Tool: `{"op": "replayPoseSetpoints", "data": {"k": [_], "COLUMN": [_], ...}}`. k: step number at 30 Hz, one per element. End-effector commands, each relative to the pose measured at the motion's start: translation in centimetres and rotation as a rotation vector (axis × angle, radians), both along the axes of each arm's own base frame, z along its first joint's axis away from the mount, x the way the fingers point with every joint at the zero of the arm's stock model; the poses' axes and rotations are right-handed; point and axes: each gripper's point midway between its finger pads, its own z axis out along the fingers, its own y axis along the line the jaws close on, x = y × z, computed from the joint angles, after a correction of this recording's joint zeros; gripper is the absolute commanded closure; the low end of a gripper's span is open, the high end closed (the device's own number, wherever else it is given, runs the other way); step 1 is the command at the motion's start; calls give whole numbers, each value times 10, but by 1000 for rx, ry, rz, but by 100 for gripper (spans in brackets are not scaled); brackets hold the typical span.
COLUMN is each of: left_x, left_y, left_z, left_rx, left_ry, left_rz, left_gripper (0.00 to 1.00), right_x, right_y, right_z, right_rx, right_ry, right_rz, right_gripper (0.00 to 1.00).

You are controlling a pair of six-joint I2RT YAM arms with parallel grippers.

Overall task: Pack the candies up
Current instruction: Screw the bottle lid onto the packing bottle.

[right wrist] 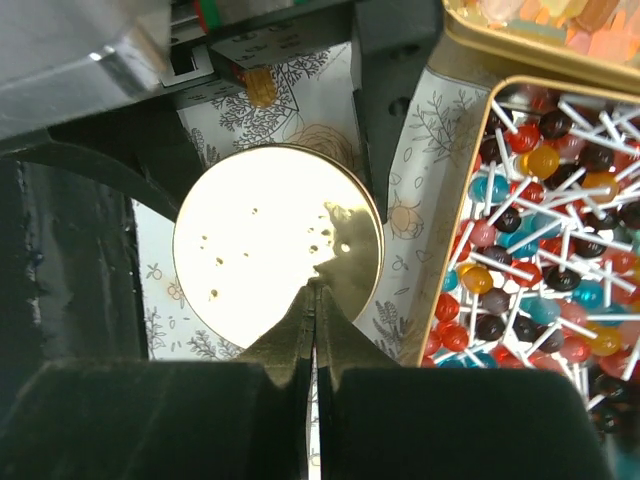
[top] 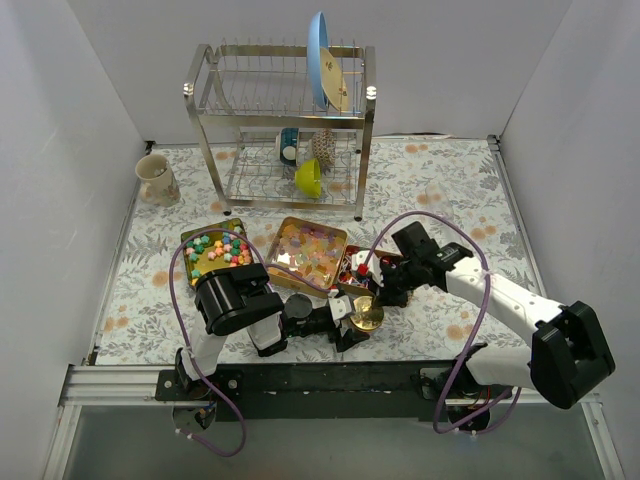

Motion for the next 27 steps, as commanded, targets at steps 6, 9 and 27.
{"op": "replayPoseSetpoints", "data": {"k": [6, 9, 27], "left_x": [18, 18, 22], "left_y": [15, 15, 18], "left_z": [12, 14, 16], "left_rx": [-95, -99, -96], "left_ry": [-98, -103, -118], "left_rz": [99, 102, 112], "left_gripper": [100, 100, 100], "right_x": [-62, -62, -98], "right_y": [-128, -131, -140], "right_z": [-82, -78, -54], "right_rx": [-634, -647, -738], "right_ry": [95, 93, 136], "right_rz": [133, 160, 500], "right_gripper": [99, 99, 99]}}
